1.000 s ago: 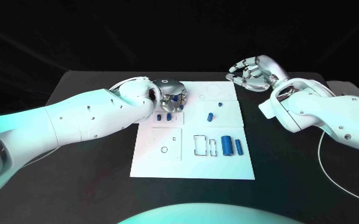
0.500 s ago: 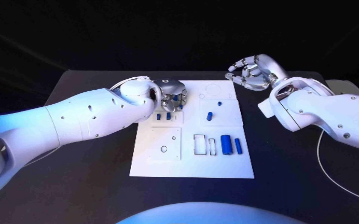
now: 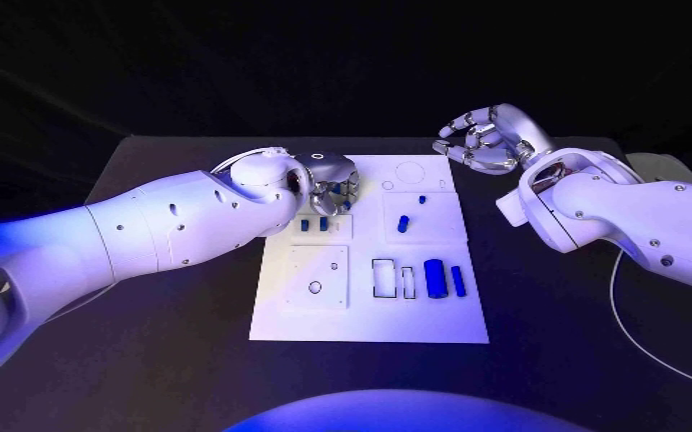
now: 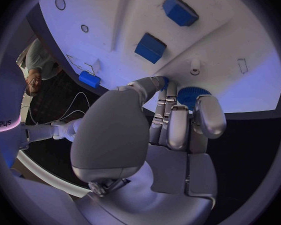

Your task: Assemble the parts on the task board

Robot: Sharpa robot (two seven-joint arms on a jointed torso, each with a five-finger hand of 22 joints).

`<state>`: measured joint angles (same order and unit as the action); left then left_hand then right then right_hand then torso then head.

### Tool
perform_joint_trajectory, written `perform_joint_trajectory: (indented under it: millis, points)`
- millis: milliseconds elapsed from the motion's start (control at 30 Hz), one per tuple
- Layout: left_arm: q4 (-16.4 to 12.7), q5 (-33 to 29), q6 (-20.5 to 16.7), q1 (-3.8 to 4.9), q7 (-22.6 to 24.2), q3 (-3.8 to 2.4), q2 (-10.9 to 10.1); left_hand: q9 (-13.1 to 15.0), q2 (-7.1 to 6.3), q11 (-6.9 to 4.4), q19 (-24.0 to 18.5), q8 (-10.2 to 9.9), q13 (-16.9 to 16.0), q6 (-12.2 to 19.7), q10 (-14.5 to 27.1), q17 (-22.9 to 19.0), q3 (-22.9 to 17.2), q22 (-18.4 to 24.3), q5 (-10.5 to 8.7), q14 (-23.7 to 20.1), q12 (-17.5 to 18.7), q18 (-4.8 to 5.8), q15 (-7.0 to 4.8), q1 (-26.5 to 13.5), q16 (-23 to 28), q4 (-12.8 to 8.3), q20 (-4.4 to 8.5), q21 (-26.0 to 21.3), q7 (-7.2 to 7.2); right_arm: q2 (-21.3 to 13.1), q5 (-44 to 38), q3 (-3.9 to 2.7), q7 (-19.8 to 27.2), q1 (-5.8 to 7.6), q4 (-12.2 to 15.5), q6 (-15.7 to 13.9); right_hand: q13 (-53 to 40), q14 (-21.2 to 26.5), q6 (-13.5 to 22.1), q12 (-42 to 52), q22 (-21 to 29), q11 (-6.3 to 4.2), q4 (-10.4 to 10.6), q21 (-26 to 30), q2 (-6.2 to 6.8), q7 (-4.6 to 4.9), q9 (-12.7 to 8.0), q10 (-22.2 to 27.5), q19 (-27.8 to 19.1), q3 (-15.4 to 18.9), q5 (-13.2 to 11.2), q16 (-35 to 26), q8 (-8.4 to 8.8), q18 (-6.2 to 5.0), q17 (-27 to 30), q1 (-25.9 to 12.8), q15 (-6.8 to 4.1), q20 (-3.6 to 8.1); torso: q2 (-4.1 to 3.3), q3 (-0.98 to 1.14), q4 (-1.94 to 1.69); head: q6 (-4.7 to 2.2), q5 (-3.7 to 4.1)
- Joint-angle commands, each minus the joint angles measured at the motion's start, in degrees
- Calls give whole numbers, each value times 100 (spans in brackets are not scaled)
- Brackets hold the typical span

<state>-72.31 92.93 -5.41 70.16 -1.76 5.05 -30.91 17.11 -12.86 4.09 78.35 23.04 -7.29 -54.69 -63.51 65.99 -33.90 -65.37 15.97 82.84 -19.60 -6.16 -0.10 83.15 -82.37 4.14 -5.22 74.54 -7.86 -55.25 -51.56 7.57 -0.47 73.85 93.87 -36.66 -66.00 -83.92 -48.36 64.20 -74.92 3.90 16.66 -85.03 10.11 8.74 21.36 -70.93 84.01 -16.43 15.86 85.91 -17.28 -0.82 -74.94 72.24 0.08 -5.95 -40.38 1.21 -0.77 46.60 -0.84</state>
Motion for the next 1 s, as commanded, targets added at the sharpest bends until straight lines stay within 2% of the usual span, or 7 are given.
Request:
perform_joint_trajectory:
  millis: [33,300,567,667,733,833,1000]
  points:
    - [-15,-46,-167,-23,64,11,-15,7,42,7,40,-44,13,-34,-46,11,-49,-24,-24,49,61,80,-5,-29,-25,-31,4,39,-4,0,-22,0,51,-3,10,25,-8,-378,41,-2,-1185,0,-20,18,-1,2,-8,14,338,17,28,-39,-25,-52,-563,-18,-44,31,2,-4,1,-11,-2]
    - [-209,-202,-432,-37,118,-48,-181,5,31,11,63,-94,31,-90,-142,13,-101,-75,-32,63,193,89,-1,-102,-35,-93,13,76,-13,-6,-22,0,51,-3,1,18,-9,-378,36,2,-1185,-2,-19,19,-3,1,-8,3,338,15,30,-41,-31,-53,-561,-19,-45,32,9,-5,-4,-26,12]
    - [-570,-336,-511,-38,70,-241,-499,6,-2,13,64,-132,40,-121,-196,-6,-95,-79,-37,65,288,89,0,-197,-33,-106,19,82,-13,-19,-22,0,48,-3,-10,15,-9,-378,36,2,-1185,-2,-19,19,-3,1,-8,3,338,15,30,-41,-31,-53,-561,-19,-45,32,15,-9,-27,-48,11]
    - [-698,-372,-500,-36,36,-295,-626,6,-12,13,67,-144,42,-129,-210,-11,-90,-87,-38,65,317,91,0,-229,-33,-105,20,87,-12,-19,-22,0,48,-3,-11,15,-9,-378,36,2,-1185,-2,-19,19,-3,1,-8,3,338,15,30,-41,-31,-53,-561,-19,-45,32,15,-5,-22,-57,-4]
    - [-800,-392,-455,-33,-4,-325,-738,6,-20,12,67,-153,43,-136,-222,-22,-85,-89,-39,63,339,91,0,-253,-30,-103,20,88,-10,-19,-22,0,47,-3,-14,17,-9,-378,36,2,-1185,-2,-19,19,-3,1,-8,3,338,15,30,-41,-31,-53,-561,-19,-45,32,26,-4,-32,-48,-8]
    - [-908,-420,-378,-29,-59,-350,-891,6,-29,11,66,-160,44,-141,-230,-23,-78,-87,-40,63,355,91,-1,-273,-31,-101,20,87,-8,-22,-22,0,45,-3,-16,19,-9,-378,36,2,-1185,-2,-19,19,-3,1,-8,3,338,15,30,-41,-31,-53,-561,-19,-45,32,29,-3,-37,-44,-11]
    - [-933,-479,-254,-29,-106,-362,-1025,7,-35,10,67,-166,45,-145,-239,-32,-73,-91,-41,61,370,92,-1,-290,-28,-100,20,89,-5,-24,-22,0,43,-4,-19,21,-9,-378,36,2,-1185,-2,-19,19,-3,1,-8,3,338,15,30,-41,-31,-53,-561,-19,-45,32,26,-10,-45,-38,-12]
